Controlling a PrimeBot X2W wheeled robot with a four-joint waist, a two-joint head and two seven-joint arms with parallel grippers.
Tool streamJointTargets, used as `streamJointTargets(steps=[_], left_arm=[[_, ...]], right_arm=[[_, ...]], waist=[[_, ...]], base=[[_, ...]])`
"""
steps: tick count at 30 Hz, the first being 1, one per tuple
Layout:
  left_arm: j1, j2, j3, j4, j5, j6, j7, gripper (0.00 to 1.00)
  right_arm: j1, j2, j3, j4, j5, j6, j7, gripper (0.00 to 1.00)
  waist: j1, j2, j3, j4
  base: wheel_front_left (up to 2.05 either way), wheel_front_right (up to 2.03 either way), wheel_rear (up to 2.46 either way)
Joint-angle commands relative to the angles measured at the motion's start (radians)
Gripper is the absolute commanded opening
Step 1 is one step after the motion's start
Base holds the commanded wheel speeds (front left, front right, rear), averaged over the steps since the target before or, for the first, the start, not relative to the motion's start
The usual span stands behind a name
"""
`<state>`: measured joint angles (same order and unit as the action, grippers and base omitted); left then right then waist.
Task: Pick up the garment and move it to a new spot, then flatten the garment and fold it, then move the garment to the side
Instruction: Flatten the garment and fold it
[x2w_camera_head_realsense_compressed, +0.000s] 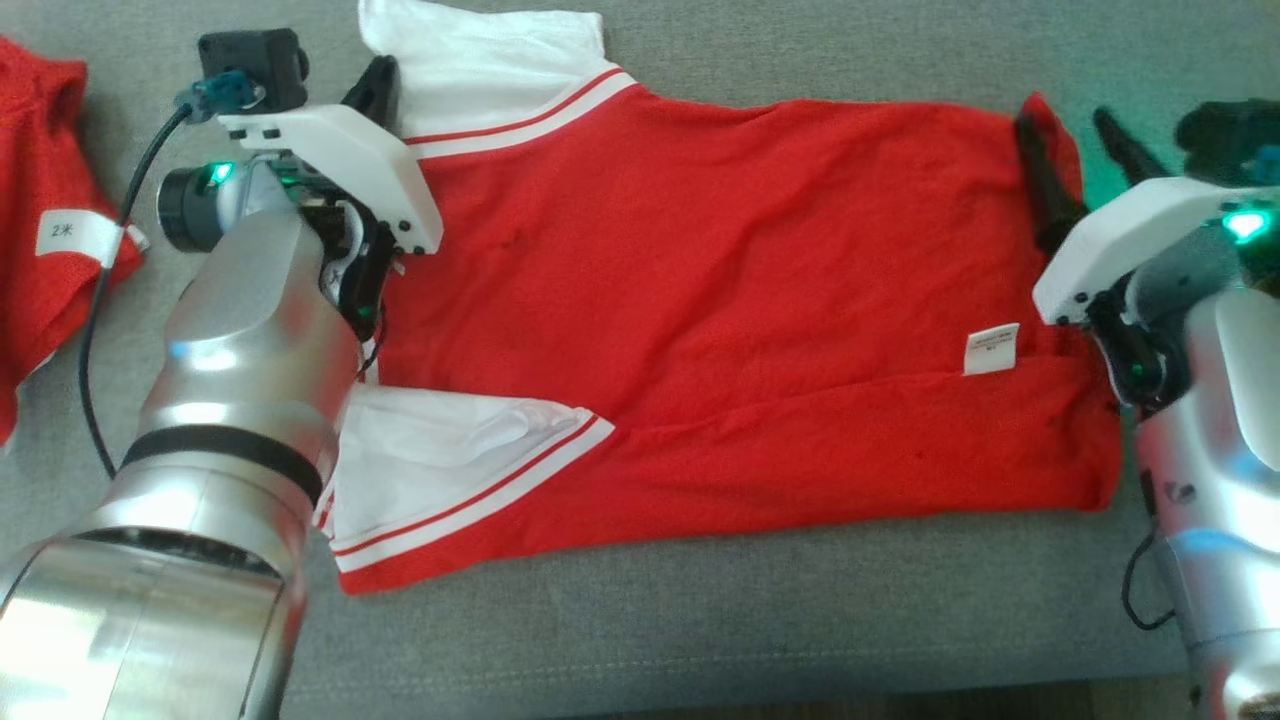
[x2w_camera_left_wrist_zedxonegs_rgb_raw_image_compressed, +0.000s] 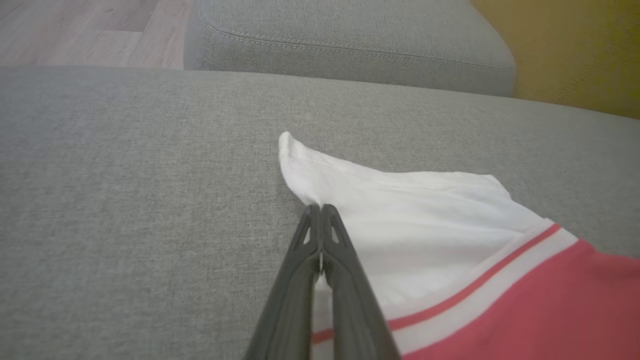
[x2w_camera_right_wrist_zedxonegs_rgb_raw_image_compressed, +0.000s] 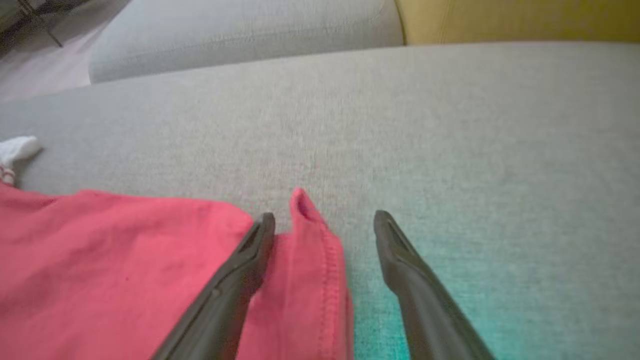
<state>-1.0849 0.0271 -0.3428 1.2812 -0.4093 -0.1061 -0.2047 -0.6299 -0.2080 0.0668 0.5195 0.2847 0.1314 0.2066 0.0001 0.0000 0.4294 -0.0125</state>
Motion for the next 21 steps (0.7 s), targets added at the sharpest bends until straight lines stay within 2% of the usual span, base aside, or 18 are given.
streamJointTargets(steps=[1, 3, 4, 12, 15, 21], left_arm=[[-0.017, 0.029, 0.009, -0.020, -0.012, -0.003, -0.017, 0.00], [-0.016, 0.028, 0.006, -0.023, -0.019, -0.007, -0.026, 0.00], [-0.016, 0.027, 0.002, -0.027, -0.019, -0.009, -0.032, 0.00], [-0.005, 0.039, 0.012, -0.103, -0.027, -0.010, -0.056, 0.00], [0.027, 0.067, 0.052, -0.235, -0.022, 0.005, -0.057, 0.00], [0.104, 0.088, 0.102, -0.395, -0.007, 0.014, -0.057, 0.00]], right_arm=[[-0.032, -0.020, 0.025, 0.011, 0.014, -0.001, 0.023, 0.78], [-0.053, -0.027, 0.034, 0.043, 0.032, -0.001, 0.024, 0.08], [-0.061, -0.032, 0.037, 0.056, 0.038, -0.001, 0.020, 0.00], [-0.097, -0.055, 0.046, 0.072, 0.091, -0.001, -0.039, 0.00], [-0.093, -0.066, 0.045, 0.045, 0.126, -0.001, -0.065, 0.00], [-0.072, -0.075, 0.029, 0.005, 0.185, -0.001, -0.085, 0.00]], waist=[[-0.0001, 0.0000, -0.001, 0.005], [-0.0001, 0.0000, -0.003, 0.010], [-0.0001, 0.0000, -0.003, 0.012], [-0.0001, 0.0000, -0.013, 0.025], [-0.0001, 0.0000, -0.019, 0.030], [-0.0001, 0.0000, -0.029, 0.036]], base=[[0.00, 0.00, 0.00], [0.00, 0.00, 0.00], [0.00, 0.00, 0.00], [0.00, 0.00, 0.00], [0.00, 0.00, 0.00], [0.00, 0.00, 0.00]])
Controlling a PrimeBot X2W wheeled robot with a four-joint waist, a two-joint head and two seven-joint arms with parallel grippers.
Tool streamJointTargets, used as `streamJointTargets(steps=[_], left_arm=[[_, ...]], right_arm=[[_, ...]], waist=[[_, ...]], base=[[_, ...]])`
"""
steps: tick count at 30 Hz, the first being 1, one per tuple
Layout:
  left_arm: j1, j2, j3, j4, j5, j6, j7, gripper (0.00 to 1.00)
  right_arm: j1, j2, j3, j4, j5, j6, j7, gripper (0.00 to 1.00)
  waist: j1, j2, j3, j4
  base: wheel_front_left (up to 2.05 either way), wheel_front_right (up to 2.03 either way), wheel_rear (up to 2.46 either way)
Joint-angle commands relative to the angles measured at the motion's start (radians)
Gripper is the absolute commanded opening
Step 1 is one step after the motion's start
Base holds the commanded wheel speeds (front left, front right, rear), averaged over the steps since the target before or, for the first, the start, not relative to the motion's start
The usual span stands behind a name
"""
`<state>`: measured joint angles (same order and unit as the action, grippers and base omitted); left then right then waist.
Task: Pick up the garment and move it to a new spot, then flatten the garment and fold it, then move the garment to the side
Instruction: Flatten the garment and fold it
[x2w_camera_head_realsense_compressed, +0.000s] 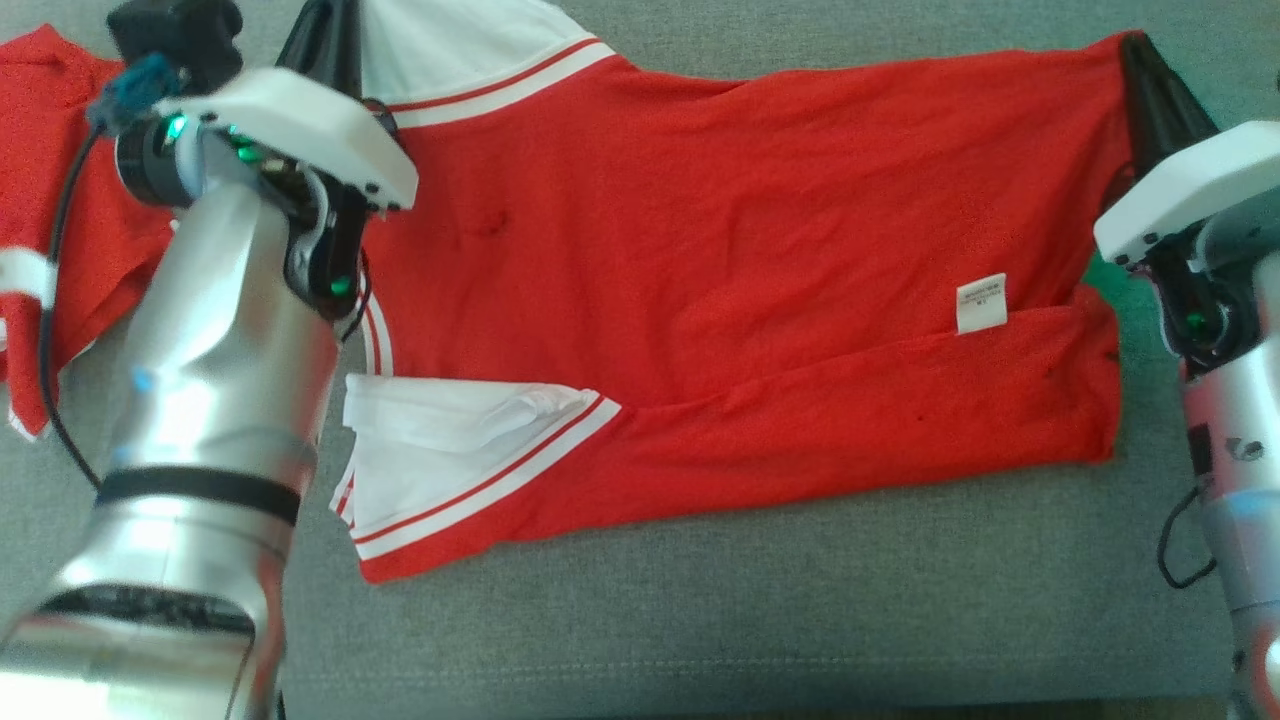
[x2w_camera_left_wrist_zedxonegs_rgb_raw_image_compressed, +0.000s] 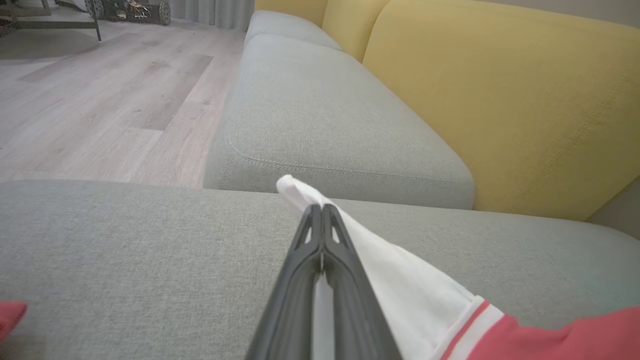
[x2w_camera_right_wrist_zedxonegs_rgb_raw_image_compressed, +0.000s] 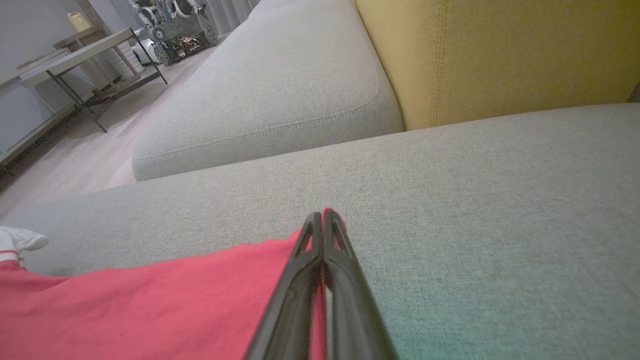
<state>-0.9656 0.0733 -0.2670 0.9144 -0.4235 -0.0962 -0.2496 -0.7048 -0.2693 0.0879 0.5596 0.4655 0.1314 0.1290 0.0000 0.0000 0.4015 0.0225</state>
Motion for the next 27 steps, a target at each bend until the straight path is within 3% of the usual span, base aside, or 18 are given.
streamJointTargets(steps=[1, 17, 27], left_arm=[[0.002, 0.043, 0.034, -0.057, 0.011, 0.004, -0.012, 0.00], [0.430, 0.064, 0.094, -0.589, 0.068, -0.010, -0.012, 0.00], [0.751, 0.080, 0.089, -0.828, 0.046, 0.042, 0.056, 0.00]], right_arm=[[0.010, -0.017, 0.006, -0.041, 0.014, -0.001, -0.007, 0.00], [0.245, -0.016, -0.056, -0.206, 0.276, -0.001, 0.016, 0.00], [0.395, 0.016, -0.076, -0.283, 0.248, -0.001, 0.026, 0.00]], waist=[[0.0000, 0.0000, -0.002, 0.002], [0.0000, 0.0000, -0.037, 0.012], [0.0000, 0.0000, -0.044, 0.006]], base=[[0.00, 0.00, 0.00], [0.00, 0.00, 0.00], [0.00, 0.00, 0.00]])
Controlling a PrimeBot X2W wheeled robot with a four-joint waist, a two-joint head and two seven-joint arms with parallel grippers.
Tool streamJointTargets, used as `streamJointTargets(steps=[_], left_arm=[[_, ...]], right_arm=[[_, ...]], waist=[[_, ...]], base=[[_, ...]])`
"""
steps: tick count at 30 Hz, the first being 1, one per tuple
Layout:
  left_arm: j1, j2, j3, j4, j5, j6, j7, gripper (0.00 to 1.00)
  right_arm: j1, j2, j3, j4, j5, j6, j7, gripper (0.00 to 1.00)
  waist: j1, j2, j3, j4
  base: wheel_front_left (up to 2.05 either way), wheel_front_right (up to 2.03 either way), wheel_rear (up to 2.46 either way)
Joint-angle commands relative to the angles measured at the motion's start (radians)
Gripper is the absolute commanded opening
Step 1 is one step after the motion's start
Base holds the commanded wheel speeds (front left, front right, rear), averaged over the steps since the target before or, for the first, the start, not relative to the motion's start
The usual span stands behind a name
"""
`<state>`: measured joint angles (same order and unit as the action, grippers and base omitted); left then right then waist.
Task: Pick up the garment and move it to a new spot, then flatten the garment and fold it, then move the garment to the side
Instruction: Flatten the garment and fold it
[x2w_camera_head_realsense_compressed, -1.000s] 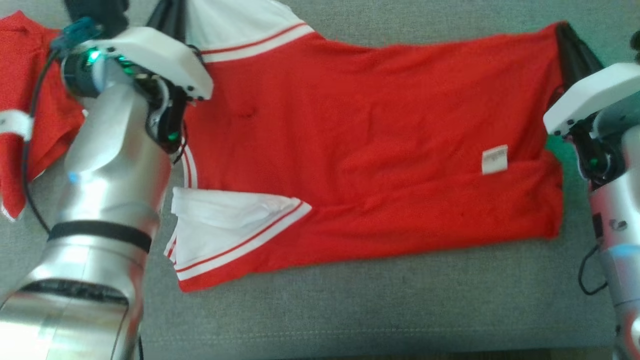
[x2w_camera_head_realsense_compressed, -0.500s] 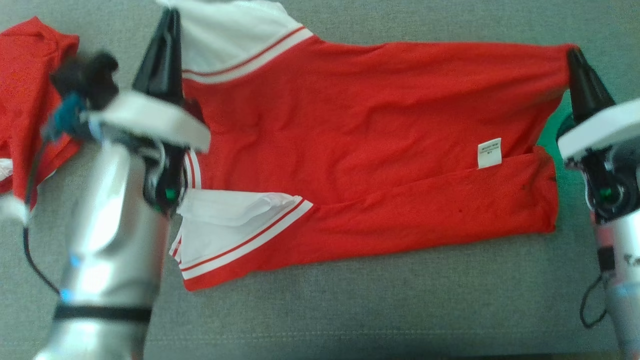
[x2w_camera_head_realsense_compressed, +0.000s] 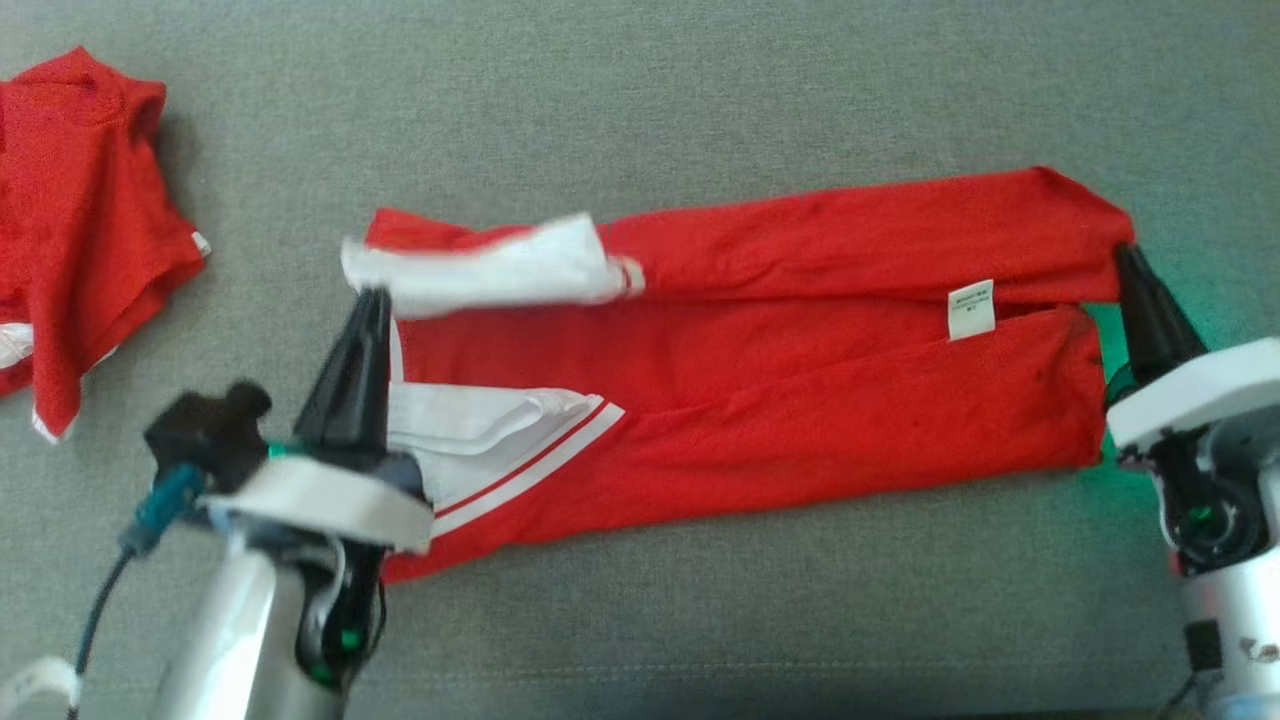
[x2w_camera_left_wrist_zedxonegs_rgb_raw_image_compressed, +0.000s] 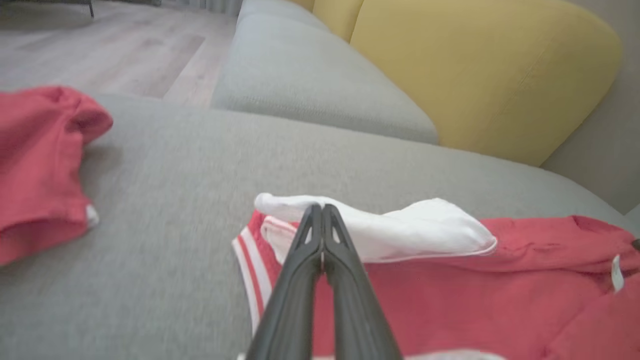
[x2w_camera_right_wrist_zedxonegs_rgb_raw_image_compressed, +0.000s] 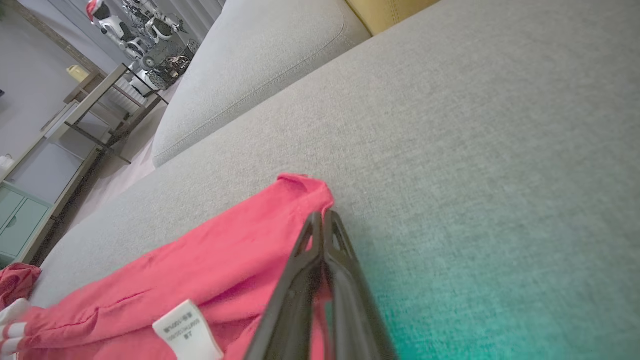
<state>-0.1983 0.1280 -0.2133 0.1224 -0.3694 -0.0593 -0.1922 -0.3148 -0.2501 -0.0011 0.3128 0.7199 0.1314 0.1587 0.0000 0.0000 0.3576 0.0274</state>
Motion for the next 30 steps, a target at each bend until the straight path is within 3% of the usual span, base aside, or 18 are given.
streamJointTargets(steps=[1, 14, 15, 16, 17, 23, 30], left_arm=[[0.005, 0.024, 0.035, -0.045, -0.012, 0.010, 0.007, 0.00], [0.128, 0.000, 0.023, 0.017, -0.083, 0.033, 0.093, 0.00], [0.132, -0.002, 0.019, 0.029, -0.089, 0.030, 0.101, 0.02], [0.132, -0.004, 0.015, 0.041, -0.092, 0.028, 0.101, 0.49], [0.132, -0.006, 0.014, 0.054, -0.093, 0.027, 0.097, 1.00], [0.126, -0.012, 0.018, 0.100, -0.070, 0.054, 0.033, 1.00], [0.107, -0.010, 0.047, 0.044, -0.010, 0.108, -0.051, 1.00]], right_arm=[[0.015, 0.002, 0.009, -0.039, -0.012, -0.001, -0.004, 0.00], [0.078, 0.050, -0.029, -0.027, -0.092, -0.001, -0.010, 0.00], [0.082, 0.052, -0.029, -0.025, -0.098, -0.001, -0.011, 0.05], [0.086, 0.053, -0.029, -0.025, -0.107, -0.001, -0.018, 0.39], [0.090, 0.057, -0.028, -0.028, -0.110, -0.001, -0.030, 1.00], [0.130, 0.065, 0.015, -0.070, -0.166, -0.001, -0.097, 1.00], [0.170, 0.078, 0.022, -0.182, -0.316, -0.001, -0.194, 1.00]], waist=[[0.0000, 0.0000, -0.001, 0.003], [0.0000, 0.0000, -0.028, 0.002], [0.0000, 0.0000, -0.031, 0.003], [0.0000, 0.0000, -0.036, 0.005], [0.0000, 0.0000, -0.041, 0.005], [0.0000, 0.0000, -0.077, -0.001], [0.0000, 0.0000, -0.118, -0.009]], base=[[0.00, 0.00, 0.00], [0.00, 0.00, 0.00], [0.00, 0.00, 0.00], [0.00, 0.00, 0.00], [0.00, 0.00, 0.00], [0.00, 0.00, 0.00], [0.00, 0.00, 0.00]])
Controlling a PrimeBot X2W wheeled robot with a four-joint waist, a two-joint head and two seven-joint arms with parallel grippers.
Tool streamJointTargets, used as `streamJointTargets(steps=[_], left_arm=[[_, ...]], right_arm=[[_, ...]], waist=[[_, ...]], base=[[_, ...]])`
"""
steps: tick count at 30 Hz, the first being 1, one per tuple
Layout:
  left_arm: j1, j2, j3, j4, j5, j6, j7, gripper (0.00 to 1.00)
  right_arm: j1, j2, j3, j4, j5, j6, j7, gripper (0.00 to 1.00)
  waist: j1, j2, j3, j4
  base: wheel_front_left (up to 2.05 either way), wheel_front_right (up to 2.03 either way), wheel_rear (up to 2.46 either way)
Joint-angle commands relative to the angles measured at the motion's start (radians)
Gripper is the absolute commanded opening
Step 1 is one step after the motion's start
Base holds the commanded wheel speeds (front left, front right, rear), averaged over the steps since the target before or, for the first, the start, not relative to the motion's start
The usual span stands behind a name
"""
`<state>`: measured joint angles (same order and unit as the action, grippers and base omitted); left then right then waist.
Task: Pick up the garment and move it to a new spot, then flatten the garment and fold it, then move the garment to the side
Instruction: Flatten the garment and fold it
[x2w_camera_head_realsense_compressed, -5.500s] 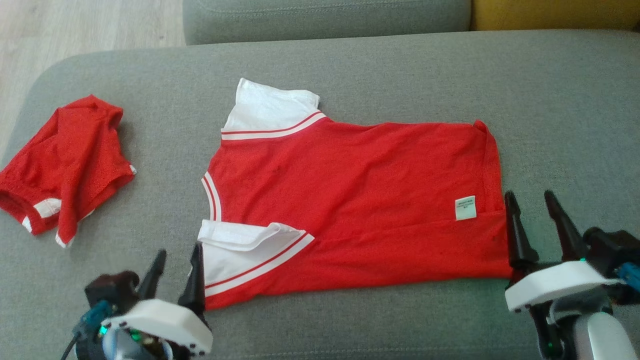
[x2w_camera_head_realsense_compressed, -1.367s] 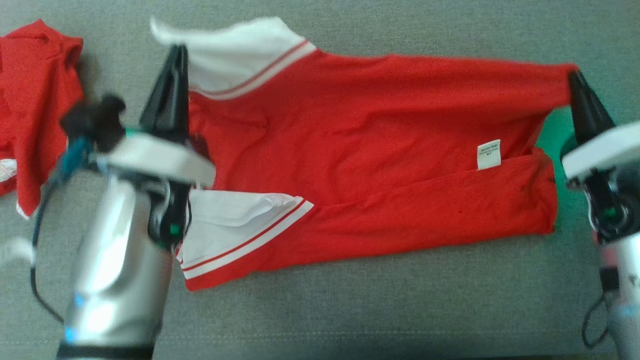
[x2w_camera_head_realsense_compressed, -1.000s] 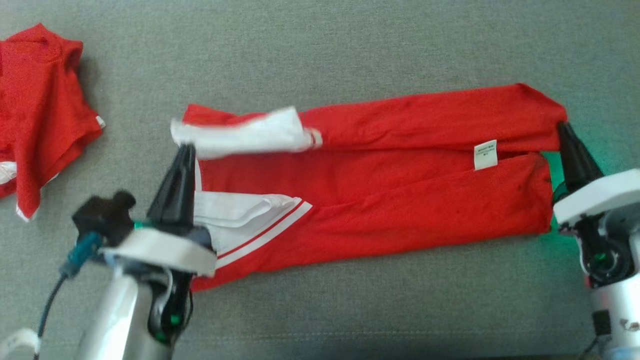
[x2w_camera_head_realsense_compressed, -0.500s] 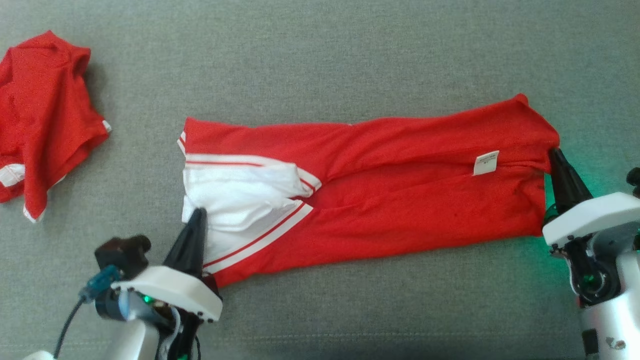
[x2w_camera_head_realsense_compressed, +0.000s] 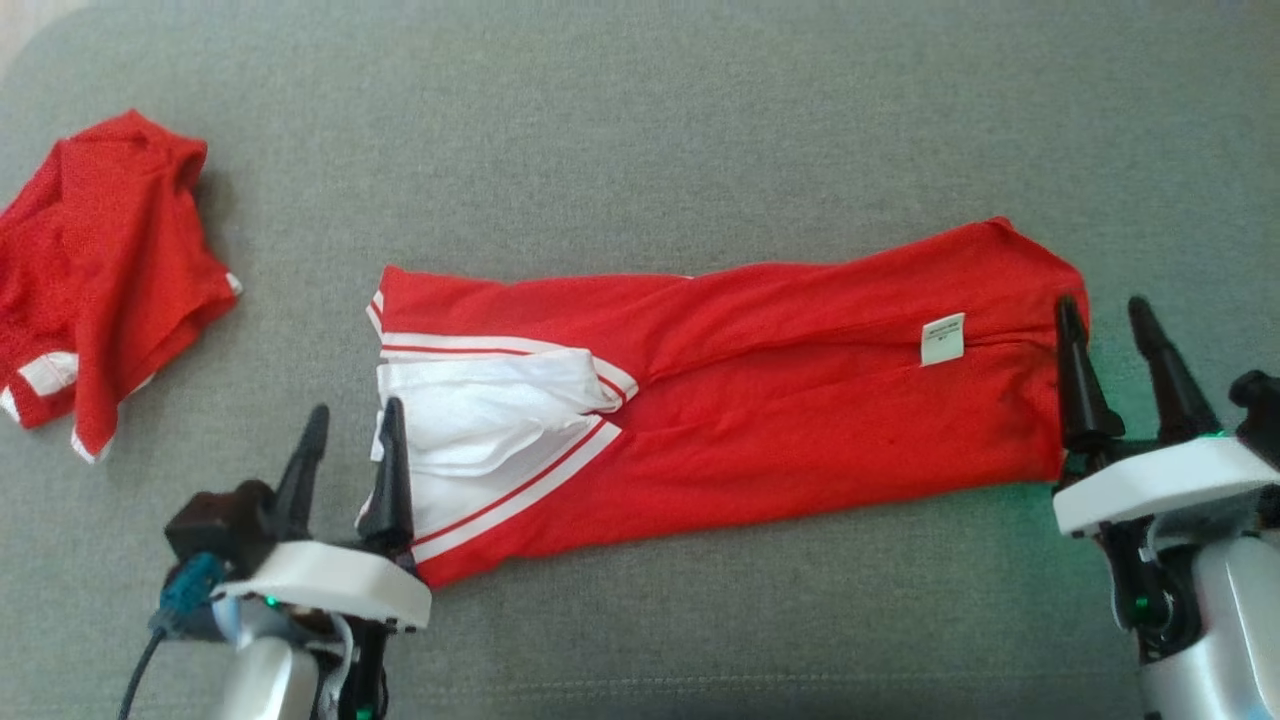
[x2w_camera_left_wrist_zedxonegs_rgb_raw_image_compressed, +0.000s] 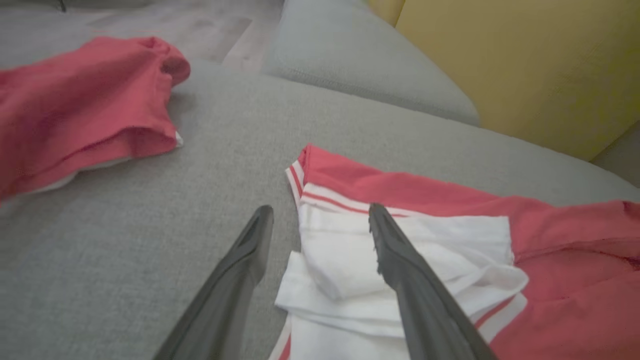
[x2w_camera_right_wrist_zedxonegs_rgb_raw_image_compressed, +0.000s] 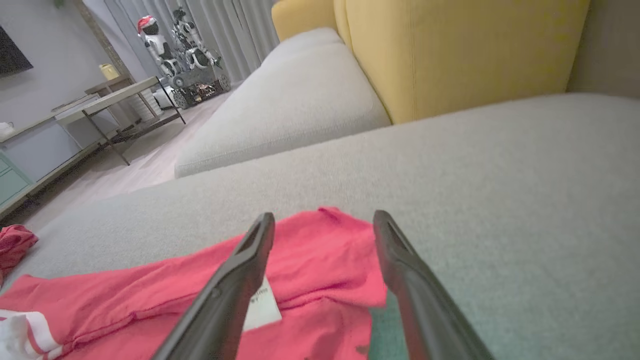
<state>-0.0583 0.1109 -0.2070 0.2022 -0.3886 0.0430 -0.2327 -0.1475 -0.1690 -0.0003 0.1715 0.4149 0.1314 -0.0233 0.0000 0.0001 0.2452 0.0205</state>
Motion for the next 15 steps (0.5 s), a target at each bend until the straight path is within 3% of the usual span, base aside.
streamJointTargets(steps=[1, 8, 15], left_arm=[[-0.036, 0.006, 0.045, -0.051, 0.017, 0.011, -0.016, 1.00], [-0.034, 0.011, 0.078, -0.136, 0.072, 0.038, -0.028, 1.00], [0.002, 0.029, 0.090, -0.165, 0.101, 0.040, -0.029, 1.00]], right_arm=[[0.007, 0.000, 0.019, -0.062, -0.036, -0.001, -0.023, 1.00], [0.048, 0.023, 0.029, -0.188, -0.172, -0.001, -0.046, 1.00], [0.104, 0.047, 0.053, -0.253, -0.216, -0.001, -0.020, 1.00]], waist=[[0.0000, -0.0001, -0.012, -0.003], [0.0000, -0.0001, -0.059, -0.013], [0.0000, -0.0001, -0.097, -0.020]], base=[[0.00, 0.00, 0.00], [0.00, 0.00, 0.00], [0.00, 0.00, 0.00]])
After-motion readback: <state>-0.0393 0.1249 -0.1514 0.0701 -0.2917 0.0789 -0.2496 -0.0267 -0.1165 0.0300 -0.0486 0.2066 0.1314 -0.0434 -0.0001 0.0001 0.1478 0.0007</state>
